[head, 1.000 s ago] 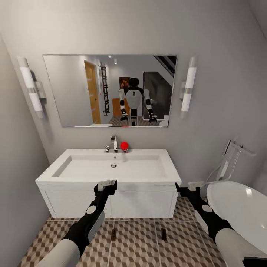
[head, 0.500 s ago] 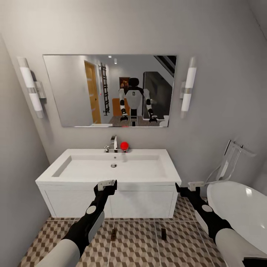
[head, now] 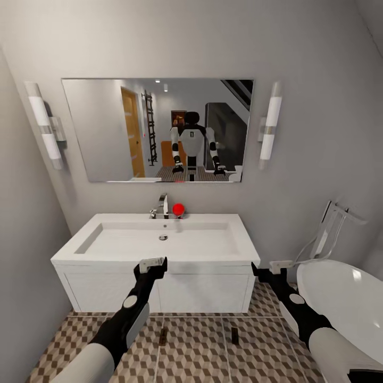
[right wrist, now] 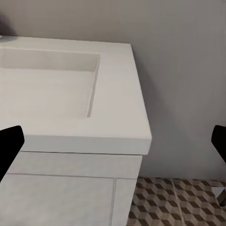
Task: Take the four mousetraps from the cabinet in the bathroom and place them on the bathroom floor. Make sure all four end up on the same floor surface, and ensure that at least two of them are either under or directly next to the same bathroom sink.
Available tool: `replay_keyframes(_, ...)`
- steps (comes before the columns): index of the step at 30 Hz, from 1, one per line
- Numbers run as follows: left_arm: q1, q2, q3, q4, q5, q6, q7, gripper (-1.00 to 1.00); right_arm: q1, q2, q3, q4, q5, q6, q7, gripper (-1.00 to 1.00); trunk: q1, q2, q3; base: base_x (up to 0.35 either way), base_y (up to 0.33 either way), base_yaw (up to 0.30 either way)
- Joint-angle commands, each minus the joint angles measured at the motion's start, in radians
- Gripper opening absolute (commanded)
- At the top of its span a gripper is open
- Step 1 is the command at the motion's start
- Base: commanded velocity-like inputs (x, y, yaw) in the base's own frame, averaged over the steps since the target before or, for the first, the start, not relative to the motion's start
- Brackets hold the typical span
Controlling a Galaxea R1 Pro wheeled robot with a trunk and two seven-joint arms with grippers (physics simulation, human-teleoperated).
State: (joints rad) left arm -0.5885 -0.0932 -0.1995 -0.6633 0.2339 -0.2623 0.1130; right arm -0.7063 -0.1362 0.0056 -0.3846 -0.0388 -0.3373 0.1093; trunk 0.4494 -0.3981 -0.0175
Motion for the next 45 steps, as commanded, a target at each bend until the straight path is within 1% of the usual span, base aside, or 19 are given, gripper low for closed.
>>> replay_keyframes(1,-0.001,0.001,-0.006,0.001,0.007,-0.013,0.008,1.00,-0.001,-0.001,0.000,0.001,-0.004,-0.003,0.006,1.00,0.001,-0.002,-0.002,0.000,0.000,0.000)
replay_keyframes(5,0.001,0.001,-0.007,0.021,0.007,-0.055,0.007,1.00,-0.001,-0.001,0.001,0.001,-0.004,-0.003,0.011,1.00,0.001,-0.002,-0.002,0.000,0.000,0.000)
replay_keyframes(11,0.003,0.003,-0.011,0.077,0.006,-0.076,0.010,1.00,0.001,0.003,0.000,0.008,-0.013,-0.001,0.012,1.00,0.001,-0.002,-0.002,0.000,0.000,0.000)
replay_keyframes(15,0.005,0.003,-0.012,0.155,0.006,-0.079,0.011,1.00,0.008,0.009,-0.002,0.033,-0.019,0.000,0.007,1.00,0.001,-0.002,-0.002,0.000,0.000,0.000)
replay_keyframes(17,0.005,0.006,-0.012,0.191,0.008,-0.081,0.009,1.00,0.010,0.010,-0.003,0.063,-0.020,0.000,0.004,1.00,0.001,-0.002,-0.002,0.000,0.000,0.000)
replay_keyframes(18,0.005,0.006,-0.012,0.226,0.008,-0.083,0.008,1.00,0.011,0.011,-0.003,0.101,-0.020,0.000,0.002,1.00,0.001,-0.002,-0.002,0.000,0.000,0.000)
replay_keyframes(21,0.005,0.007,-0.012,0.269,0.007,-0.084,0.007,1.00,0.013,0.011,-0.004,0.165,-0.020,-0.002,0.001,1.00,0.001,-0.002,-0.002,0.000,0.000,0.000)
replay_keyframes(22,0.005,0.008,-0.012,0.294,0.007,-0.084,0.007,1.00,0.013,0.011,-0.004,0.206,-0.020,-0.003,0.001,1.00,0.001,-0.002,-0.002,0.000,0.000,0.000)
replay_keyframes(26,0.006,0.010,-0.012,0.362,0.005,-0.084,0.008,1.00,0.014,0.012,-0.004,0.272,-0.020,-0.004,0.000,1.00,0.001,-0.002,-0.002,0.000,0.000,0.000)
replay_keyframes(27,0.006,0.012,-0.012,0.404,0.005,-0.085,0.008,1.00,0.014,0.012,-0.004,0.299,-0.020,-0.004,0.000,1.00,0.001,-0.002,-0.002,0.000,0.000,-0.022)
replay_keyframes(30,0.006,0.016,-0.011,0.467,0.004,-0.086,0.008,1.00,0.014,0.012,-0.004,0.335,-0.020,-0.005,0.000,1.00,0.001,-0.002,-0.002,0.000,0.000,-0.072)
replay_keyframes(31,0.006,0.021,-0.011,0.508,0.005,-0.087,0.008,1.00,0.014,0.012,-0.004,0.357,-0.020,-0.005,0.000,1.00,0.001,-0.002,-0.002,0.000,0.000,-0.151)
replay_keyframes(33,0.006,0.026,-0.011,0.549,0.006,-0.087,0.008,1.00,0.014,0.011,-0.004,0.377,-0.020,-0.005,-0.001,1.00,0.001,-0.002,-0.003,0.000,0.000,-0.180)
replay_keyframes(34,0.006,0.031,-0.011,0.589,0.008,-0.088,0.008,1.00,0.014,0.011,-0.004,0.397,-0.020,-0.005,-0.001,1.00,0.001,-0.002,-0.004,0.000,0.000,-0.214)
replay_keyframes(39,0.007,0.044,-0.010,0.687,0.011,-0.088,0.007,1.00,0.015,0.009,-0.004,0.441,-0.020,-0.003,-0.002,1.00,0.001,-0.002,-0.006,0.000,0.000,-0.239)
replay_keyframes(42,0.011,0.048,-0.009,0.718,0.013,-0.088,0.003,1.00,0.028,0.005,-0.004,0.451,-0.020,-0.002,-0.003,1.00,0.001,-0.002,-0.007,0.000,0.000,-0.261)
replay_keyframes(45,0.014,0.050,-0.008,0.729,0.014,-0.088,0.000,1.00,0.046,0.003,-0.004,0.454,-0.020,-0.001,-0.003,1.00,0.001,-0.002,-0.007,0.000,0.000,-0.267)
